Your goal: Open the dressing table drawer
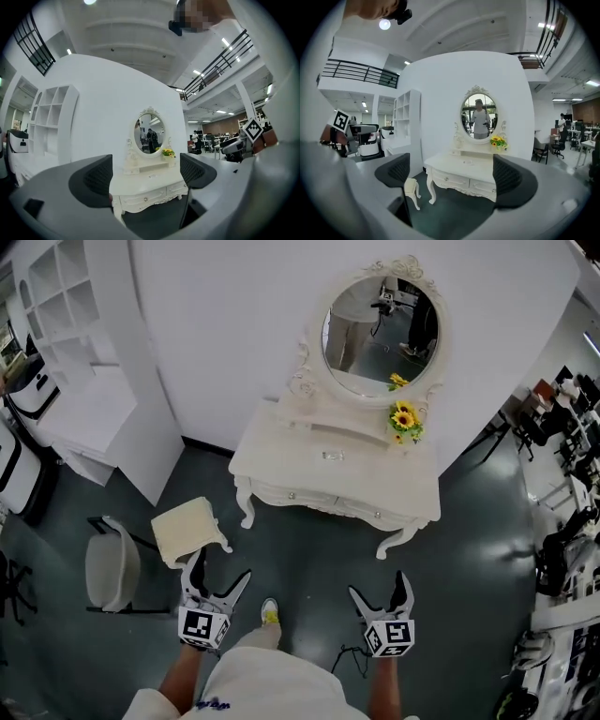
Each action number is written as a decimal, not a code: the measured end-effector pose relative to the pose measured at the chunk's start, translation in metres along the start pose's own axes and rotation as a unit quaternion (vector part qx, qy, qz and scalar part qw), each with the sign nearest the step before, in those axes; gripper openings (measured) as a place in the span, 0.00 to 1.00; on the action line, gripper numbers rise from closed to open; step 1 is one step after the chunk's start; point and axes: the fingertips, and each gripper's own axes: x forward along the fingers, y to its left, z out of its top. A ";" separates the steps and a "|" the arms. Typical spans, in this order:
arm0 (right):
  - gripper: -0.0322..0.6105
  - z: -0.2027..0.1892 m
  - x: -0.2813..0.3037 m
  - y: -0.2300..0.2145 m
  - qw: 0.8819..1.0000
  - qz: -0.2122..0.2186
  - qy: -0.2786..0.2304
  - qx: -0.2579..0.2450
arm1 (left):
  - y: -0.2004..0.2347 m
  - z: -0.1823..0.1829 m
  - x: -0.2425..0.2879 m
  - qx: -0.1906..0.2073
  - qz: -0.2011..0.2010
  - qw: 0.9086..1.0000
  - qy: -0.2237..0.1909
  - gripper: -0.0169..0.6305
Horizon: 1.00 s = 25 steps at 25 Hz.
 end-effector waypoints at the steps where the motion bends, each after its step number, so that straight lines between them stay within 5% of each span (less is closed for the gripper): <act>1: 0.93 0.006 0.012 -0.002 1.000 -0.002 -0.003 -0.002 | 0.005 0.000 0.010 0.003 -0.004 1.000 0.002 0.72; 14: 0.93 0.054 0.116 0.014 0.999 -0.023 -0.001 -0.027 | 0.049 0.012 0.127 0.003 -0.093 0.995 -0.024 0.72; 25: 0.93 0.059 0.185 -0.007 1.000 -0.024 0.005 -0.020 | 0.072 0.000 0.196 0.000 -0.098 0.995 -0.009 0.72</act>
